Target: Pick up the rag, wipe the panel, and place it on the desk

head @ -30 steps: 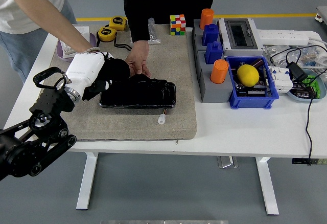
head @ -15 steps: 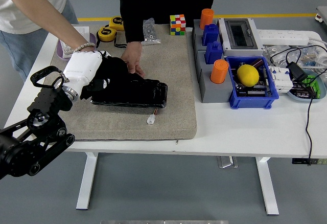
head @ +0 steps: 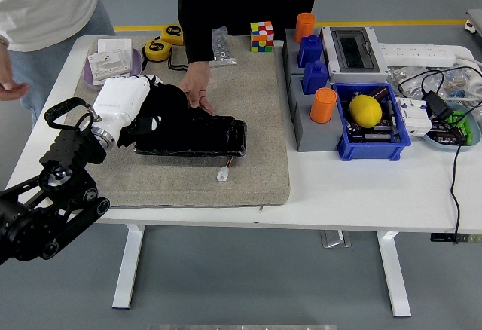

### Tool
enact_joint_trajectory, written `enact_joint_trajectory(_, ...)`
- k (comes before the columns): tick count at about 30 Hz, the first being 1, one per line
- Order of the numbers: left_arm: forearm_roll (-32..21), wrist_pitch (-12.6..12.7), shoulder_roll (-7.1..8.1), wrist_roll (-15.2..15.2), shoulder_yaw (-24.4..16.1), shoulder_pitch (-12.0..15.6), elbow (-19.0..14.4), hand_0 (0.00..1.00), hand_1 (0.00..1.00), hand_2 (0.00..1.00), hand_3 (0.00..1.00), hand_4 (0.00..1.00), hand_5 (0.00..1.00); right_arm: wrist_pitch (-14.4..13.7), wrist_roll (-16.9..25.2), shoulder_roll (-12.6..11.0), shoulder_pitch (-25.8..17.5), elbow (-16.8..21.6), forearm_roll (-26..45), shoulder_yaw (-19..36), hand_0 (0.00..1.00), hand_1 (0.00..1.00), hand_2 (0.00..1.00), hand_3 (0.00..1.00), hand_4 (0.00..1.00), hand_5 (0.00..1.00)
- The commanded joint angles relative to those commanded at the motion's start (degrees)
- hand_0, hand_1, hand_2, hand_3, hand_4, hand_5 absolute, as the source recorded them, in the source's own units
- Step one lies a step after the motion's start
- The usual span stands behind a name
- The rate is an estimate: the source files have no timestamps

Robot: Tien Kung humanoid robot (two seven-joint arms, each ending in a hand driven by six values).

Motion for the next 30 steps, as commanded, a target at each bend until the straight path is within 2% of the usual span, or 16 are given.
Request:
enact_joint_trajectory(13,0.3,-0.14,0.33,0.01,0.23,0.65,-0.09,0.231,0.129,0.417,0.262,0.09,0.002,0.27,-0.19,0.01,-0.09,-0.04,-0.46,0.63,0.69,0.471,0.649,0.617,0.998,0.686)
enact_joint_trajectory(30,-0.98,-0.21,-1.65,0.08,3.99,-0.15,0.06,0.232,0.129,0.418,0.262,0.095,0.002,0.47,-0.18,-0.08,0.15,-0.05,-0.68,0.97,0.691,0.472,0.649,0.618,0.998,0.688)
